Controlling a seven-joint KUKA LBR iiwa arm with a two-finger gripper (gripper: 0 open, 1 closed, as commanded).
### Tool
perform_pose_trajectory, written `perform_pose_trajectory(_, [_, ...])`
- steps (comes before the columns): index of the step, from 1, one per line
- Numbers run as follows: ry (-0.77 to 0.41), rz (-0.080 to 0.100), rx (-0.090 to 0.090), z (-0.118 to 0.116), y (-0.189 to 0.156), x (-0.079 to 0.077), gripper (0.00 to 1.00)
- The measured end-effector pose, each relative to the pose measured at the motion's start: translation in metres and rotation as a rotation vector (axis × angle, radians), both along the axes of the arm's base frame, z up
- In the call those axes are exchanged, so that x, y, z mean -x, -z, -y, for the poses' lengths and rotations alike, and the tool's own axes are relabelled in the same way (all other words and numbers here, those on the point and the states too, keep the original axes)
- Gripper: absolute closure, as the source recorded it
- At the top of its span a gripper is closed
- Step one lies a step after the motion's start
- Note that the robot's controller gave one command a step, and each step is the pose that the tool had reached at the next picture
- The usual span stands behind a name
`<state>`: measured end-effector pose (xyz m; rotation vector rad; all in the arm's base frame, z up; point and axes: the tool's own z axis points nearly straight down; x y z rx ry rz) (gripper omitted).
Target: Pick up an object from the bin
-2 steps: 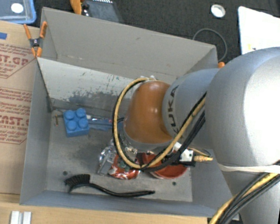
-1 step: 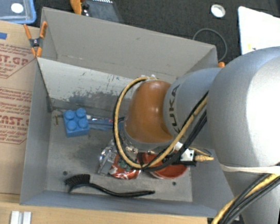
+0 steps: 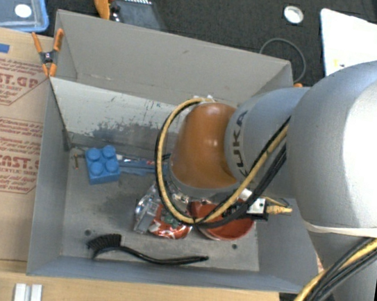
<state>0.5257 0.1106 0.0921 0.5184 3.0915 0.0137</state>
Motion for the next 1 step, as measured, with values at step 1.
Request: perform_pose_trajectory(1, [0.000, 0.000, -0.001, -0.0004, -0.0138, 0.0001, 1.00])
